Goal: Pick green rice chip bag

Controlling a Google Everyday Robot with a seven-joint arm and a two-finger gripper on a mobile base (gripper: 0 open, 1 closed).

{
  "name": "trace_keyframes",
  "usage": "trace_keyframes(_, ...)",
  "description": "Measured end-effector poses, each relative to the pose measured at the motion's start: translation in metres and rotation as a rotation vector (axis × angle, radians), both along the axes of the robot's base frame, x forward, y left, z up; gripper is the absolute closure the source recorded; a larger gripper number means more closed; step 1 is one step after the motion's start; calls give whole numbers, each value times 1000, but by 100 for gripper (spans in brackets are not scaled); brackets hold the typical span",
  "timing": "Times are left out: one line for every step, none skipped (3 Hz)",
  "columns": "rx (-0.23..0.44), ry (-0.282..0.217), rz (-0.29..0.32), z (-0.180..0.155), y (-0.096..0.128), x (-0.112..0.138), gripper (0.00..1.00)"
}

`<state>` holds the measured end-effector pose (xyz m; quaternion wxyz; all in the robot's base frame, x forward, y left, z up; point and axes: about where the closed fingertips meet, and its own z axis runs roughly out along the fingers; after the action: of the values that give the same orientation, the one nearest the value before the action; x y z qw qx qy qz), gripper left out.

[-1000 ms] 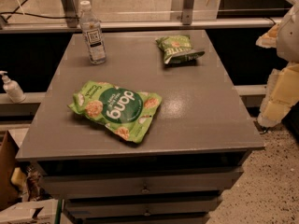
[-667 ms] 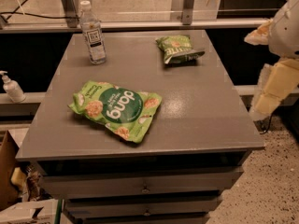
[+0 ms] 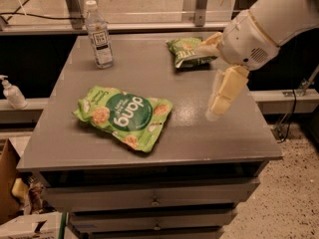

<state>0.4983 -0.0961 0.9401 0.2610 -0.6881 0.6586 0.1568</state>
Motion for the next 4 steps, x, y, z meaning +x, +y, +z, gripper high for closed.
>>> trace_keyframes(71, 32, 87, -16, 39, -6, 0)
trace_keyframes(117, 56, 186, -30, 78, -25, 0)
trace_keyframes(118, 56, 186, -30, 78, -25, 0)
trace_keyframes(157, 41, 187, -40, 87, -22, 0)
